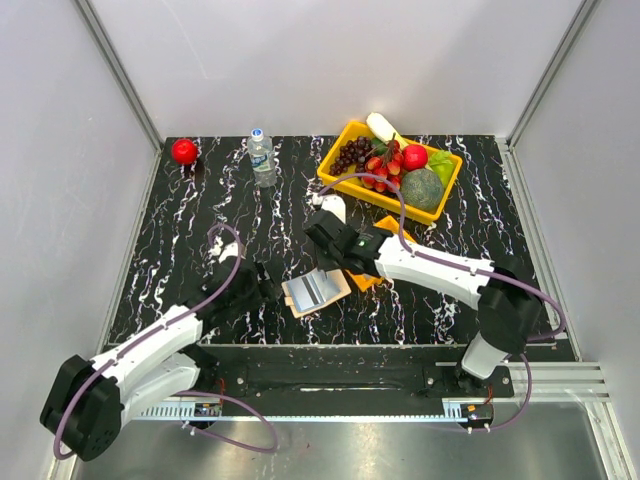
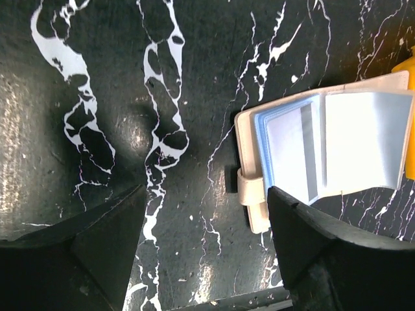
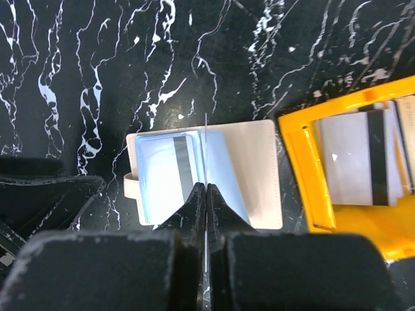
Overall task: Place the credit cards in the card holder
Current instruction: Pick up the credit card from the storage box, then turn over the card slot in the card holder.
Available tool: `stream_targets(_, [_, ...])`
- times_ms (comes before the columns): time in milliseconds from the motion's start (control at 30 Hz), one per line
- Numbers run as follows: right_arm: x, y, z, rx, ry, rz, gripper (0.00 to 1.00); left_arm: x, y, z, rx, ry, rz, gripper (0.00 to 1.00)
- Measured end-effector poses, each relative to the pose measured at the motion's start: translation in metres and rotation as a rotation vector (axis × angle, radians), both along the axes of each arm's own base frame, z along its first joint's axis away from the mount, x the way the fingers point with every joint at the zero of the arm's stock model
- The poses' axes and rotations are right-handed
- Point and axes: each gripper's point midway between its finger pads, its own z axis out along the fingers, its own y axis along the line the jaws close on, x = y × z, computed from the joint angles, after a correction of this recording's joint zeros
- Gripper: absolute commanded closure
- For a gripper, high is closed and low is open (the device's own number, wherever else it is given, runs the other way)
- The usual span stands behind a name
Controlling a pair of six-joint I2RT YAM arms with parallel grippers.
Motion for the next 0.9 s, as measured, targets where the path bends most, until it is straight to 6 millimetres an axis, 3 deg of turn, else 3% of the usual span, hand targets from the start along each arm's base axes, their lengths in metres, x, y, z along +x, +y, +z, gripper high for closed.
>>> stream_targets(333, [-0.013,0.018,-0.043,-0.005,0.115,0.07,1.0,-0.008,-0.02,-0.012,-0.1,0.053,-0.04,0.28])
stream_targets(433, [-0.015,0.019,-0.048,-0.01,0.131,0.081,1.0,-0.008,-0.024,-0.015,-0.116,0.072,-0.041,0.3])
stream_targets(667, [-0.017,0.019,-0.058,-0.022,0.148,0.087,1.0,-0.002,-0.035,-0.015,-0.167,0.061,-0.038,0.51])
stream_targets(900, [-0.021,0.02,-0.068,-0.028,0.175,0.099,1.0,-0.004,-0.043,-0.021,-0.179,0.086,-0.058,0.55])
